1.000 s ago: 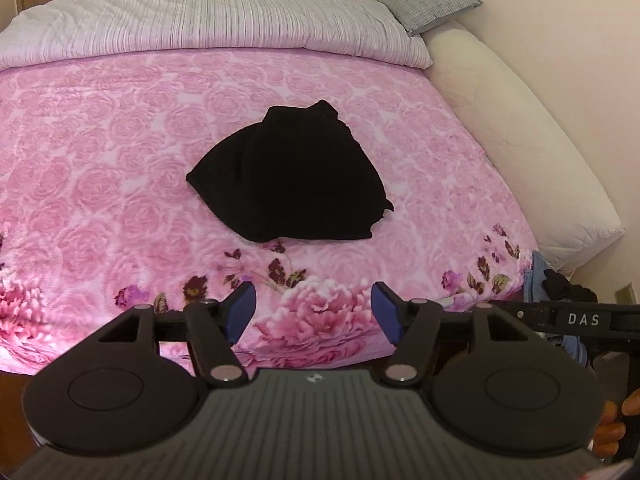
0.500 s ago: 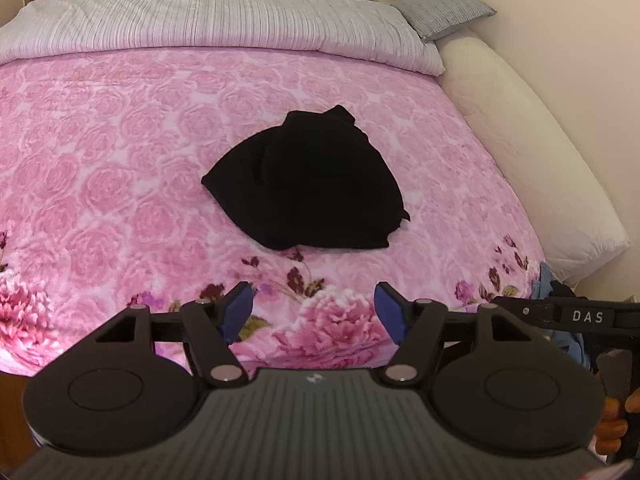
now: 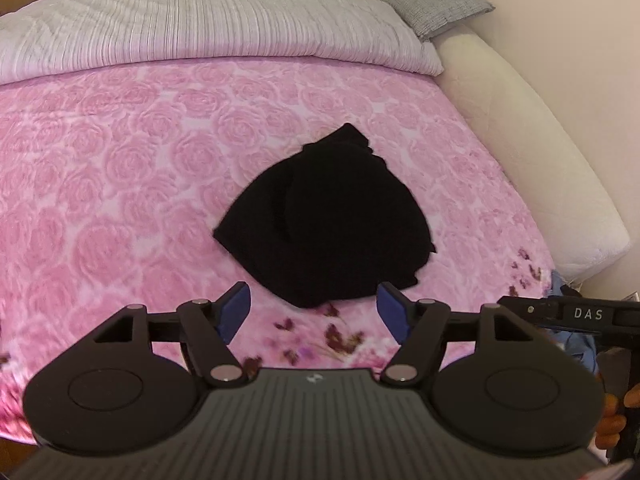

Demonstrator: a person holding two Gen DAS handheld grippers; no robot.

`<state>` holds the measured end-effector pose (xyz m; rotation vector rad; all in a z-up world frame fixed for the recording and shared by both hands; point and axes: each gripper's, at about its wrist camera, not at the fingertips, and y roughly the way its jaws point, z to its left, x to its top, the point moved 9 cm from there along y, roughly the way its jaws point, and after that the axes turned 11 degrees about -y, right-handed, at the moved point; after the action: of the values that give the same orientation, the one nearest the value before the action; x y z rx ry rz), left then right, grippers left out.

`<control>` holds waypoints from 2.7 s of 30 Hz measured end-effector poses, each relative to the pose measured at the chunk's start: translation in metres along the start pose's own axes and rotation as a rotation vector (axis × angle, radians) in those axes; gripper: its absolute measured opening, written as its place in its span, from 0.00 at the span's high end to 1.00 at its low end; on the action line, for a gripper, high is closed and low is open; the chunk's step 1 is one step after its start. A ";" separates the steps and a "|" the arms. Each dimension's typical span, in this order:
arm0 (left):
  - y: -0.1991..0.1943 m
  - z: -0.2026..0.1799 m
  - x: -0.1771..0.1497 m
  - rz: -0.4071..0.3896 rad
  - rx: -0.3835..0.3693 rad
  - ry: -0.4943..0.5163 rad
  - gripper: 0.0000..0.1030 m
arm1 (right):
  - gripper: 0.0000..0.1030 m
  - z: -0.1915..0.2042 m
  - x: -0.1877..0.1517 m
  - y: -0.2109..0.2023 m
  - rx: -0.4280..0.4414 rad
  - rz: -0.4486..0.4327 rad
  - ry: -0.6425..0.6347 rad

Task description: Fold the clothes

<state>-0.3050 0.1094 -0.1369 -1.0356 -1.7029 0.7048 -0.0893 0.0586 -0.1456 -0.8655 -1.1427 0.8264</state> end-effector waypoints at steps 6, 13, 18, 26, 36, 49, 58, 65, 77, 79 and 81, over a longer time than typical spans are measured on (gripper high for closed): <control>0.040 0.050 0.012 0.103 0.018 0.009 0.35 | 0.15 0.016 -0.006 0.041 -0.042 0.067 0.086; 0.097 0.098 -0.016 0.273 0.052 -0.072 0.35 | 0.15 0.015 -0.051 0.091 -0.114 0.247 0.145; 0.127 0.110 -0.022 0.320 0.085 -0.108 0.35 | 0.15 0.002 -0.051 0.110 -0.153 0.308 0.149; 0.185 0.108 0.006 0.289 0.128 -0.282 0.29 | 0.15 -0.019 0.014 0.156 -0.149 0.330 0.042; 0.266 0.133 0.028 0.246 0.092 -0.722 0.27 | 0.14 -0.048 0.121 0.225 -0.136 0.296 -0.103; 0.341 0.166 0.049 0.207 0.027 -1.030 0.24 | 0.14 -0.056 0.222 0.311 -0.002 0.205 -0.050; 0.372 0.157 0.047 0.233 -0.085 -1.096 0.44 | 0.55 -0.047 0.207 0.356 0.047 0.267 -0.131; 0.337 0.155 0.057 0.152 -0.219 -1.058 0.88 | 0.93 -0.021 0.191 0.323 0.105 0.204 -0.210; 0.146 0.153 0.208 -0.300 -0.463 -0.764 0.94 | 0.93 0.133 0.232 0.188 0.484 -0.082 -0.300; 0.095 0.150 0.237 -0.404 -0.458 -0.655 0.94 | 0.93 0.156 0.235 0.160 0.548 -0.147 -0.320; 0.049 0.135 0.259 -0.484 -0.449 -0.514 0.94 | 0.93 0.172 0.235 0.136 0.611 -0.212 -0.336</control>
<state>-0.4561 0.3630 -0.1095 -0.7071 -2.5256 0.2805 -0.2213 0.3520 -0.1400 -0.0990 -1.1492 1.0875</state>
